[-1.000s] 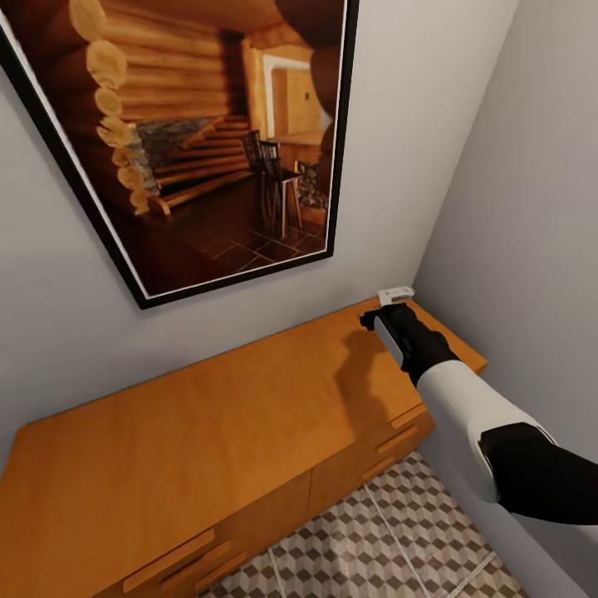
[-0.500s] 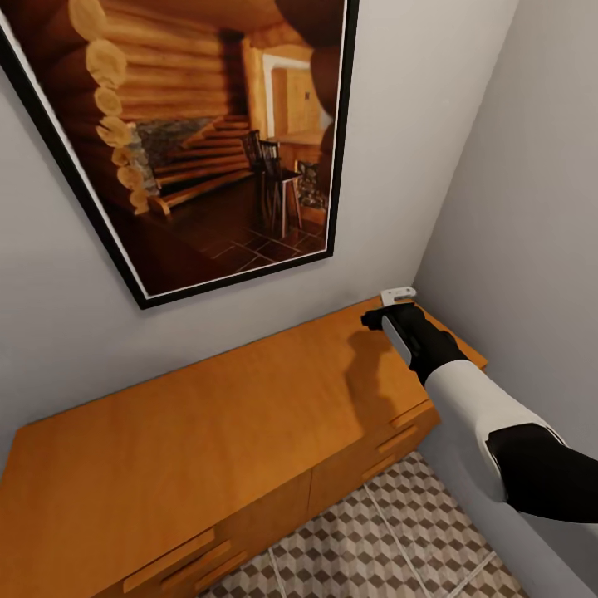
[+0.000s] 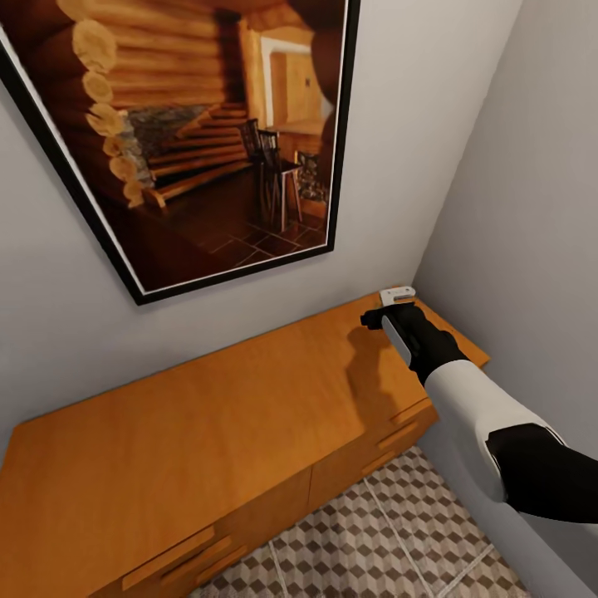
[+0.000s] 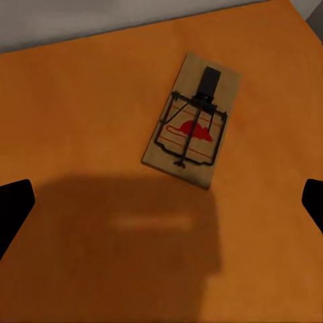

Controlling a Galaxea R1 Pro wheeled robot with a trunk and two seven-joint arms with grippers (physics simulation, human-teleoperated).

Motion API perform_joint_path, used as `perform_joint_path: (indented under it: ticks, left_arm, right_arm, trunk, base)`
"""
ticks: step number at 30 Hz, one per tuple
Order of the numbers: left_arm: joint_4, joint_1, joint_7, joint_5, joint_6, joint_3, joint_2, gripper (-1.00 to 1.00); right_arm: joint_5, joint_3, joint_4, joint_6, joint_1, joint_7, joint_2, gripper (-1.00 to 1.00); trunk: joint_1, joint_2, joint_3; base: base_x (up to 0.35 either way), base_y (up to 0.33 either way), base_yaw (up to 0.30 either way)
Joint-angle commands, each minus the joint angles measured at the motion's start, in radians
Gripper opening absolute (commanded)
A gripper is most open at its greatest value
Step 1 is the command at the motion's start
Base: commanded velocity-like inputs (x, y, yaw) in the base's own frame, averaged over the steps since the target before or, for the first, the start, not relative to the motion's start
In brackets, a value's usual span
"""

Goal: Take the four mousetraps from the cabinet in the bathroom and place them on the bathroom floor. Make sure all four end up on the same floor surface, and ensure that at least two of them are either under or directly next to the same bathroom sink.

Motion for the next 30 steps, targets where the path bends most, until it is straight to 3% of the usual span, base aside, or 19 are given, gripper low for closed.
perform_joint_path:
  ticks: [1,11,16,23,30]
  left_arm:
    - [0.004,-0.001,0.002,0.008,-0.007,-0.008,-0.001,-1.00]
    - [0.004,0.000,0.002,0.008,-0.007,-0.008,-0.001,-1.00]
    - [0.004,0.000,0.002,0.008,-0.007,-0.008,-0.001,-1.00]
    - [0.005,0.000,0.003,0.008,-0.006,-0.008,-0.001,-1.00]
    - [0.004,0.001,0.002,0.008,0.081,-0.008,-0.001,-1.00]
  right_arm:
    - [-0.010,0.006,-0.001,0.004,-0.001,-0.008,-0.001,1.00]
    - [-0.010,0.005,-0.004,0.004,-0.001,-0.007,-0.005,1.00]
    - [-0.010,-0.023,-0.053,-0.001,-0.001,-0.004,-0.017,1.00]
    - [-0.011,-0.053,-0.081,-0.083,-0.001,0.011,-0.020,1.00]
    - [-0.013,-0.057,-0.077,-0.120,-0.002,0.029,-0.018,1.00]
  trunk:
    - [0.000,-0.002,-0.003]
    - [0.000,-0.002,-0.019]
    - [0.000,-0.002,-0.022]
    - [0.000,-0.002,-0.023]
    - [0.000,-0.002,-0.023]
  base:
    - [0.000,0.000,0.000]
    - [0.000,0.000,0.000]
    - [0.000,0.000,0.000]
    - [0.000,0.000,0.000]
    - [0.000,0.000,0.000]
